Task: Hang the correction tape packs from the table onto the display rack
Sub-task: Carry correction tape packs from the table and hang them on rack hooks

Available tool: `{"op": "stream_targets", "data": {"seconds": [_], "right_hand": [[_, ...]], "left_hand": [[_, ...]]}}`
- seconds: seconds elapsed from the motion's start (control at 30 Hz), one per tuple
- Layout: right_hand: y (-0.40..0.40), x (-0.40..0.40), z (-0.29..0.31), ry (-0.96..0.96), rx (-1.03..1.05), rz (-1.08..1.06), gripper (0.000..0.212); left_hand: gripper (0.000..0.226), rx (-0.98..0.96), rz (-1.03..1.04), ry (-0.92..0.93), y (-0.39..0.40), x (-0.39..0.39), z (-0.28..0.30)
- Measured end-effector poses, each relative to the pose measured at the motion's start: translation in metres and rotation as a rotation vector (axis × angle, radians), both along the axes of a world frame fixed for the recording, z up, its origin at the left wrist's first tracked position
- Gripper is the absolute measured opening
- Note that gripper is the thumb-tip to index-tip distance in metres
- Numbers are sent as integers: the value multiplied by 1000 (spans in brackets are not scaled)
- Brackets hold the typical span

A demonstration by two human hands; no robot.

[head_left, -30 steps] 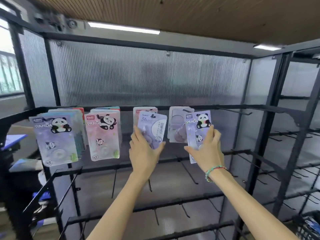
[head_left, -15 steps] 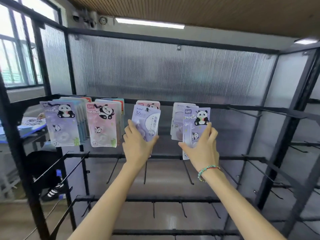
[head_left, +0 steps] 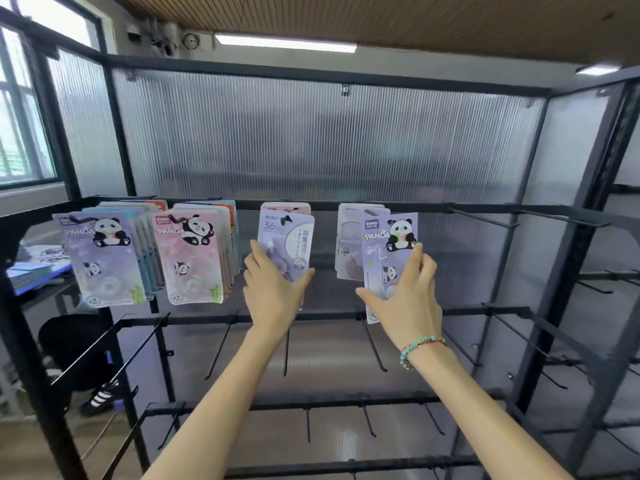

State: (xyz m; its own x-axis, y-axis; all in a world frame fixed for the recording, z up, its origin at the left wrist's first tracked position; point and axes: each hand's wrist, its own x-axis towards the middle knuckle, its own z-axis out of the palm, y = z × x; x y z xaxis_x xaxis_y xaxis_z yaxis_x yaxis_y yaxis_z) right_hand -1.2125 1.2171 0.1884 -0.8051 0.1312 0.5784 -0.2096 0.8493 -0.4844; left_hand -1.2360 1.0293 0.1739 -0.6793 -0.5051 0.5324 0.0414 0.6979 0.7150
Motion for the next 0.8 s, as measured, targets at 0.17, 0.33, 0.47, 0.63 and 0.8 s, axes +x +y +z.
{"op": "stream_targets", "data": {"seconds": [0.17, 0.33, 0.47, 0.63, 0.8], "right_hand": [[1, 0, -3, 33, -25, -4, 116], [2, -2, 1, 35, 5, -1, 117], [3, -3, 1, 15, 29, -4, 116], [6, -4, -6, 0, 8, -8, 116], [2, -18, -3, -95, 37, 13, 116]], "left_hand": [[110, -1, -2, 2, -2, -4, -1], [110, 11, -12, 6, -2, -8, -1], [111, 15, -13, 3, -1, -10, -1], [112, 19, -9, 4, -3, -11, -2], [111, 57, -16, 16, -2, -15, -3]]}}
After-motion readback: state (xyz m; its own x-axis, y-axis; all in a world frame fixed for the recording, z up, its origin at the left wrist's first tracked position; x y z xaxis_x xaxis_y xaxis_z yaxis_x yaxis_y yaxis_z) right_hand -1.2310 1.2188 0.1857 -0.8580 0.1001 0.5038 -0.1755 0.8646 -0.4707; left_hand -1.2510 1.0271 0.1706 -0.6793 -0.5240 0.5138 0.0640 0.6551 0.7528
